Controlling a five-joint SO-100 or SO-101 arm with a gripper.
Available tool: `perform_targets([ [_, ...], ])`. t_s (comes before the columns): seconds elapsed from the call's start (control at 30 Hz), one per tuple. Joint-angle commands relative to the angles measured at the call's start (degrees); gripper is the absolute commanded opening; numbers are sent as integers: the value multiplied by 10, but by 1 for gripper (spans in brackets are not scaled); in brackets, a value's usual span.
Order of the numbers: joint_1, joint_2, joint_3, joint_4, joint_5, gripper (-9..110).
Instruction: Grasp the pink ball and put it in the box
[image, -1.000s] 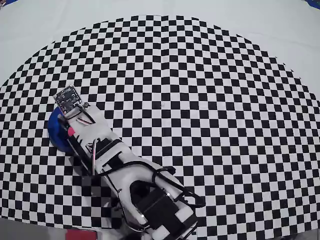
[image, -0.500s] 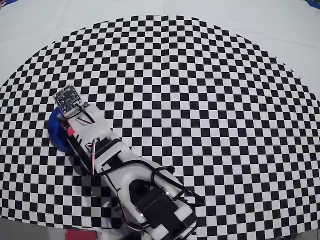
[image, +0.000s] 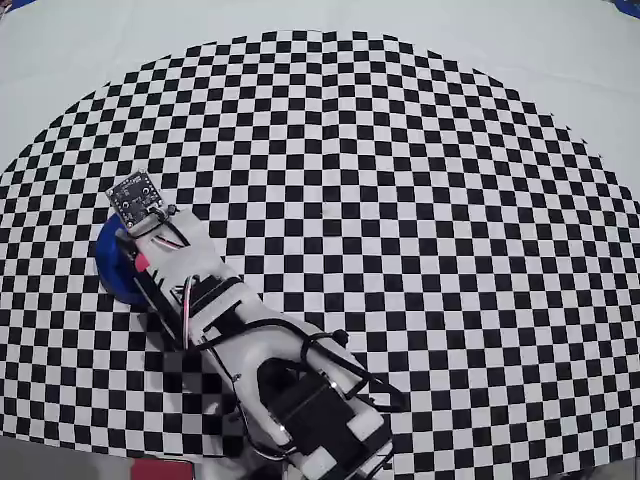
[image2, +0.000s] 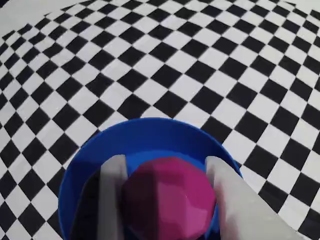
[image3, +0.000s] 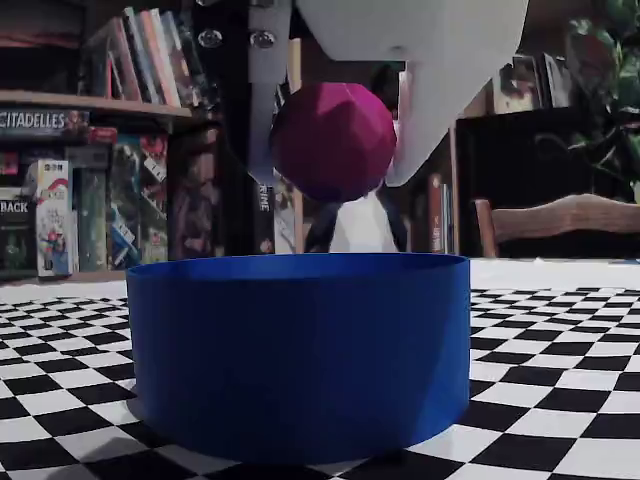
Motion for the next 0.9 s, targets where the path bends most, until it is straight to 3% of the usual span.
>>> perform_targets([
  [0.0,-1,1,-21,-21,-3,36],
  [0.5,1,28,-23,-51,18,39],
  [0.77,29,116,-22,-78,204,38],
  [0.87,63,161,-18,-77,336,26],
])
